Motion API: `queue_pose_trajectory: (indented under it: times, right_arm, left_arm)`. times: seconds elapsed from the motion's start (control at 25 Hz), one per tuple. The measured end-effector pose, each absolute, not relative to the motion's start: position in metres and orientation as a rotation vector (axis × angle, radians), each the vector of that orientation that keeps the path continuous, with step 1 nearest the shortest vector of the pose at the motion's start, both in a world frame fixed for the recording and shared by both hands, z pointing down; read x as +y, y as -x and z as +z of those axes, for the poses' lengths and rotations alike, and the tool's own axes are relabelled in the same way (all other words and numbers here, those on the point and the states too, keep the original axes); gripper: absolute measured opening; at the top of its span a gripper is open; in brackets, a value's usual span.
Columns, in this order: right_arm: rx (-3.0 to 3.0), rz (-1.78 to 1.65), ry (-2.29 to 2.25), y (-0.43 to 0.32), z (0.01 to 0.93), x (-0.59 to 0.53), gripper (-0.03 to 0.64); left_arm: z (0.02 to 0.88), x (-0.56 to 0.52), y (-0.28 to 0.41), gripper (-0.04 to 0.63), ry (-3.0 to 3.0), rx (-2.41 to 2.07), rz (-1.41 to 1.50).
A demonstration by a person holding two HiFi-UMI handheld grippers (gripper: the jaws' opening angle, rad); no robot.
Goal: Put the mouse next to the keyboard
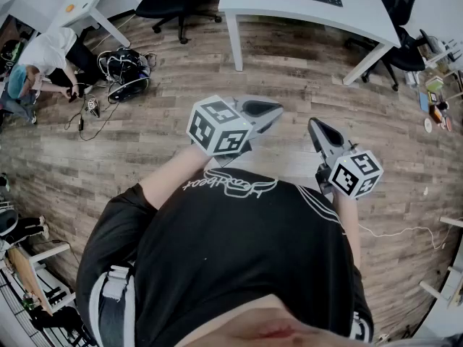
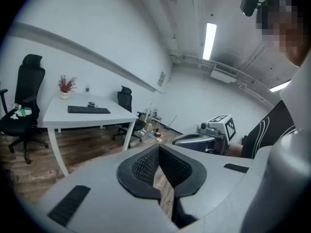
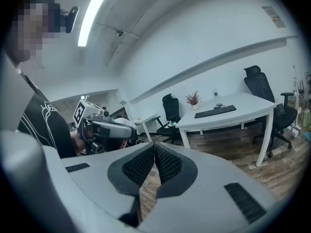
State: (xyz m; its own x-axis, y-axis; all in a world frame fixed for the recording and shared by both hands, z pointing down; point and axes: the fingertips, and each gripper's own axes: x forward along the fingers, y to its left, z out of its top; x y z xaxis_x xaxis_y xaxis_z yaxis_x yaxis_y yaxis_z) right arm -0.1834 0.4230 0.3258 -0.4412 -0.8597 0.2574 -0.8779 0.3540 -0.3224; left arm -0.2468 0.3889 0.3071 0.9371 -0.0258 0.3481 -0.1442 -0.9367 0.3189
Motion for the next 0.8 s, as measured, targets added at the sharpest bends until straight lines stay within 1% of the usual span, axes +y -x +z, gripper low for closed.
queue_pose_trajectory:
  times: [0.8]
  right_arm:
    - [-2.617,0.578,-1.624,0.15,0.313,0.463,0.011]
  left_arm:
    - [0.302,0.427,0.204,0.006,-2.785,-0.14,0.474]
